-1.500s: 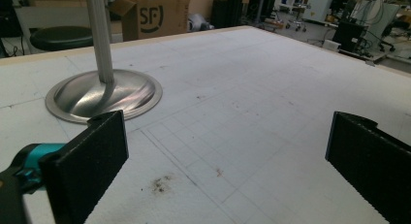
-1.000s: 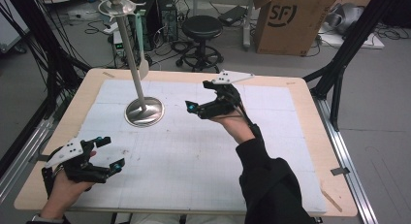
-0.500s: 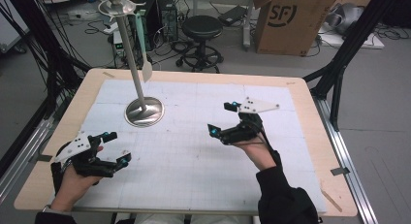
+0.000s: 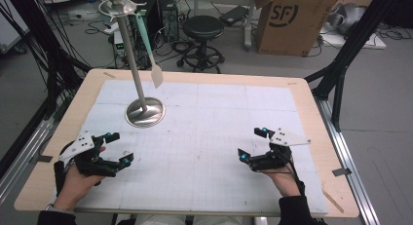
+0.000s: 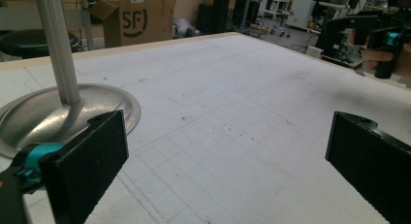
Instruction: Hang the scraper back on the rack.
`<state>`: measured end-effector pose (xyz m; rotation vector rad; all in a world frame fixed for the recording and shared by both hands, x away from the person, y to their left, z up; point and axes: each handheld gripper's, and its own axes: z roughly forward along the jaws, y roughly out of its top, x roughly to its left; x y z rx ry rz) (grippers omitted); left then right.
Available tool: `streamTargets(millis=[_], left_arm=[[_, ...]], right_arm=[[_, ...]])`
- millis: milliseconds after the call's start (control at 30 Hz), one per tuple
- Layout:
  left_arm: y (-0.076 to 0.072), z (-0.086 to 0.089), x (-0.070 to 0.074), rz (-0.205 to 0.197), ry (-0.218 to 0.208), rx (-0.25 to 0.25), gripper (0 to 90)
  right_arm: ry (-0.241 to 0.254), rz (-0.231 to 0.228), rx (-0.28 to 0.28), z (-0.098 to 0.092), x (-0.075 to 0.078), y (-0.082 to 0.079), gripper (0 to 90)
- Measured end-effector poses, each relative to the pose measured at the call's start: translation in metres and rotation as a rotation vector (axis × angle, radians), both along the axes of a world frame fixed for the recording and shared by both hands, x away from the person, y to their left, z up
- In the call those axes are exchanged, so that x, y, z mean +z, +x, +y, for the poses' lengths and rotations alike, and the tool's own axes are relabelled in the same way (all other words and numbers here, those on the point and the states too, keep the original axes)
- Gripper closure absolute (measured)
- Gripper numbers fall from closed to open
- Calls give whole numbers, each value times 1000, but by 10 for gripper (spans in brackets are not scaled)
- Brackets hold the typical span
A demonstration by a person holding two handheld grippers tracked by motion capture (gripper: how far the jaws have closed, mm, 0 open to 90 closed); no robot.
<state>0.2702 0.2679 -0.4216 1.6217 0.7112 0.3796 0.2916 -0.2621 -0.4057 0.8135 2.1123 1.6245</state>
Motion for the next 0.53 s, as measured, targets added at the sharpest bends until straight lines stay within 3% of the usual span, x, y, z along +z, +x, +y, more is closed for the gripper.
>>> streamTargets(millis=[133,267,333,400,533], left_arm=[[1,0,-1,1,4,-3,21],[3,-1,-3,8,21,0,21],[3,-1,-3,32,-10,-6,21],[1,-1,-3,25,-41,-9,21],[2,0,-4,22,-19,10,21]], right_arm=[[-14,-6,-36,-21,-9,-10,2],[45,-4,-83,-44,-23,-20,2],[61,10,-115,-48,-28,-23,2],[86,29,-104,-49,-33,-25,2],[69,28,-125,-44,-36,-24,2]])
